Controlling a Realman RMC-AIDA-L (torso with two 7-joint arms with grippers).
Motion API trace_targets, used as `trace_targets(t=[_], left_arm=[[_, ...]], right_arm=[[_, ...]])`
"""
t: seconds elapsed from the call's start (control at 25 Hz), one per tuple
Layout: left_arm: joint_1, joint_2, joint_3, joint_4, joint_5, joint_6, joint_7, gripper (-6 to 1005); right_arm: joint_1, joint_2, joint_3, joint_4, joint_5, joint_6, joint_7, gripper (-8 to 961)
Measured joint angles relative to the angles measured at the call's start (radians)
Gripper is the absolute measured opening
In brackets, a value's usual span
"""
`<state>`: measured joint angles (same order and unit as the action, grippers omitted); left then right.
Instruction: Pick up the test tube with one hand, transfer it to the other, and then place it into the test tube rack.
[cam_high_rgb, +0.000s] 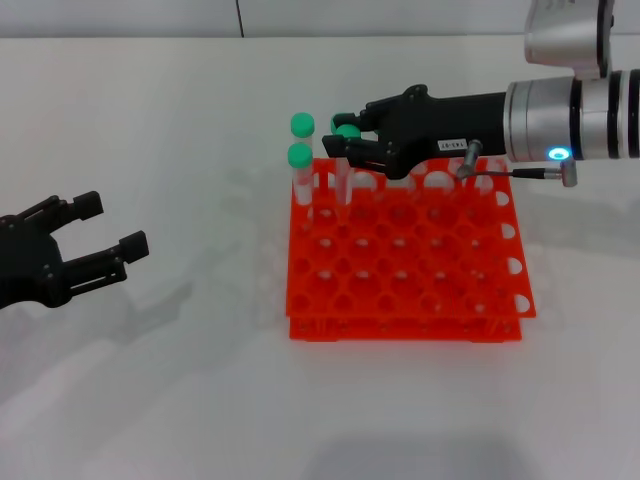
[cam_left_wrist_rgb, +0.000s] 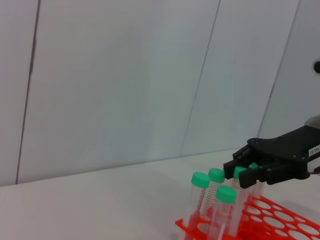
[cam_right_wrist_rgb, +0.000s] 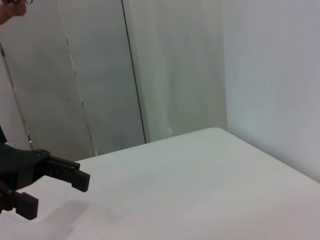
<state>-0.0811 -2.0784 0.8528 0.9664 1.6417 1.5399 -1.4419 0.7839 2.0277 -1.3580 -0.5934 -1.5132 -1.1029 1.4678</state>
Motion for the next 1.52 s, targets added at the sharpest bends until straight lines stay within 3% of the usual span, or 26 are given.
trace_targets(t=[0.56, 0.88, 1.16, 1.28, 1.52], left_arm=[[-0.005, 0.0, 0.0, -0.001, 0.003, -0.001, 0.0, 884], [-0.009, 0.0, 0.0, -0.002, 0.01, -0.001, 0.0, 884], [-0.009, 0.0, 0.0, -0.002, 0.01, -0.001, 0.0, 884], [-0.012, 0.0, -0.005, -0.001, 0.01, 0.005, 0.0, 884], [-0.019, 0.001, -0.009, 0.0, 0.006, 0.009, 0.0, 884]], right_arm=[[-0.001, 0.0, -0.004, 0.0, 0.001, 0.005, -0.006, 266], [-0.005, 0.0, -0.001, -0.004, 0.001, 0.005, -0.005, 455], [-0.013, -0.007, 0.006, -0.018, 0.031, -0.034, 0.0, 484], [-0.049, -0.014, 0.024, -0.059, 0.038, -0.079, 0.007, 496], [-0.21, -0.028, 0.072, -0.233, 0.031, -0.18, 0.008, 499]])
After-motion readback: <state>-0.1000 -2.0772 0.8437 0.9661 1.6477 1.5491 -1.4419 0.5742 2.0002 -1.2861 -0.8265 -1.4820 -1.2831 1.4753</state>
